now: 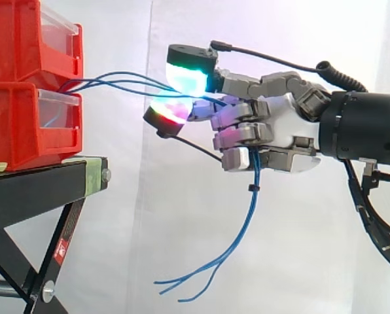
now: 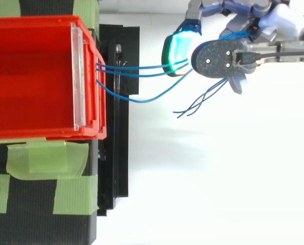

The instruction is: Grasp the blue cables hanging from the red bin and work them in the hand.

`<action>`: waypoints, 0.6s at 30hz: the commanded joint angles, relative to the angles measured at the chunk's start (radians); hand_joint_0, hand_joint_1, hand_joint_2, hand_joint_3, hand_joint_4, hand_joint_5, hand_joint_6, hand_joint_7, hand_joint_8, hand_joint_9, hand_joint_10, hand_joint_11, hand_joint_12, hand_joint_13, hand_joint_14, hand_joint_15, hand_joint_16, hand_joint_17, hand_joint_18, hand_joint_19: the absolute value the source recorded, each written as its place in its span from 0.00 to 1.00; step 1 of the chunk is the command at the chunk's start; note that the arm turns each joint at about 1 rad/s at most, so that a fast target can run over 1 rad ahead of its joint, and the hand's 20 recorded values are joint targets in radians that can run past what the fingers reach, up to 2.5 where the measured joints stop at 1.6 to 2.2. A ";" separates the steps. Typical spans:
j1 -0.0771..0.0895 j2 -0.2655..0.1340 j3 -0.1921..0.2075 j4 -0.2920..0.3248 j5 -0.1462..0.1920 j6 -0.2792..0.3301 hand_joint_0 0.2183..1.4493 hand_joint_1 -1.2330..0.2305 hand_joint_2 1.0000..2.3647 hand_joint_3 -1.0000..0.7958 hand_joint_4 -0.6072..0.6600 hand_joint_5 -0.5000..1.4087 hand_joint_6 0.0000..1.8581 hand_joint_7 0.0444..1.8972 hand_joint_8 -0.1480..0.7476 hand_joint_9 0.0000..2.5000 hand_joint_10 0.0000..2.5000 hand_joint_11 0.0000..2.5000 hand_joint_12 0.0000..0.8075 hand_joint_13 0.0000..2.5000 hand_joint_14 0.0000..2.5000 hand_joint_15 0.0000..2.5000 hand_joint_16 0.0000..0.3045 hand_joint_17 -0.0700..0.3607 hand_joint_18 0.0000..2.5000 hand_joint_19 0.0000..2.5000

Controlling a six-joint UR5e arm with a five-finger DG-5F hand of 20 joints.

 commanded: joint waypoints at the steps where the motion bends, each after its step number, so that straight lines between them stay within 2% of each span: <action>1: 0.000 0.000 0.025 -0.021 -0.001 -0.009 0.58 0.43 0.02 0.49 0.66 0.29 0.41 0.59 0.62 0.64 1.00 1.00 0.66 0.69 1.00 0.65 0.53 0.45 0.87 0.29; 4: 0.000 0.000 0.051 -0.044 -0.008 -0.024 0.58 0.43 0.02 0.53 0.67 0.30 0.41 0.59 0.62 0.64 1.00 1.00 0.65 0.69 1.00 0.65 0.55 0.46 0.88 0.28; 6: 0.000 0.000 0.062 -0.061 -0.025 -0.029 0.58 0.43 0.02 0.56 0.68 0.31 0.40 0.59 0.61 0.64 1.00 1.00 0.65 0.69 1.00 0.64 0.56 0.46 0.88 0.28; 10: 0.000 0.000 0.060 -0.060 -0.041 -0.031 0.58 0.43 0.02 0.60 0.69 0.32 0.40 0.60 0.61 0.63 1.00 1.00 0.66 0.70 1.00 0.65 0.58 0.47 0.88 0.27; 18: 0.000 0.000 0.062 -0.064 -0.047 -0.028 0.58 0.43 0.02 0.62 0.69 0.33 0.40 0.59 0.62 0.62 1.00 1.00 0.67 0.70 1.00 0.66 0.61 0.48 0.88 0.27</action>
